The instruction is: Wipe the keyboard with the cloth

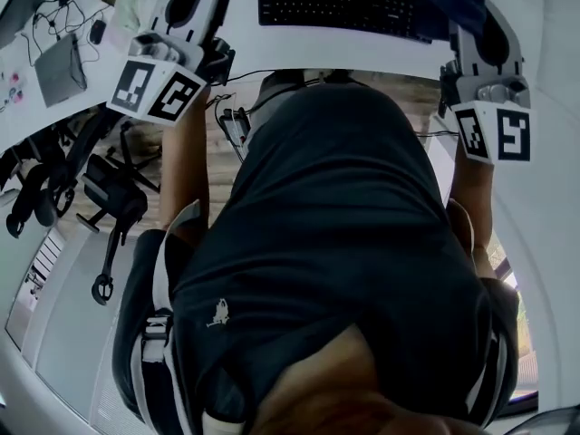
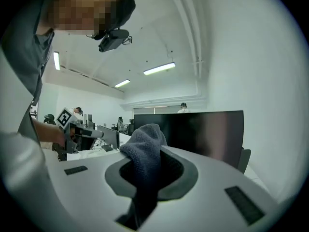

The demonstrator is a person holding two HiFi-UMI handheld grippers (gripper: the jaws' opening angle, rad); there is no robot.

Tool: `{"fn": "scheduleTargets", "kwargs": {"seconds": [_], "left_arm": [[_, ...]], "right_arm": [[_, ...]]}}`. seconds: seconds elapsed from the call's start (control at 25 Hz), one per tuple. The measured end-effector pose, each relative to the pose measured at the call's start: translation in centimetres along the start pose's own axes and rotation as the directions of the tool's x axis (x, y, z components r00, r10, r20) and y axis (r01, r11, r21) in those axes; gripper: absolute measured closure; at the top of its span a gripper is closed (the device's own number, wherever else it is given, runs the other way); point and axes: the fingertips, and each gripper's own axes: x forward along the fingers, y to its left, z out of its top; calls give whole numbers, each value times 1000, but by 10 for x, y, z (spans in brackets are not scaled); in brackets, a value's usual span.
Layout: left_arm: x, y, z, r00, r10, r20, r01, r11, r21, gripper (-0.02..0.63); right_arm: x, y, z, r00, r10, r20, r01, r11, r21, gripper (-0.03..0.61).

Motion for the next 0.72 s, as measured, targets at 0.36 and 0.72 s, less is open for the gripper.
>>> {"fn": "scheduleTargets", "kwargs": {"seconds": [0.36, 0.72], "left_arm": [[47, -61, -2, 998, -68, -10, 69, 996, 52, 609], [65, -84, -21, 994, -102, -36, 104, 993, 61, 609]], "right_arm": [[-61, -48, 16, 994, -56, 89, 55, 998, 11, 545], [-67, -68, -11, 992, -76, 97, 72, 997, 41, 545]]}}
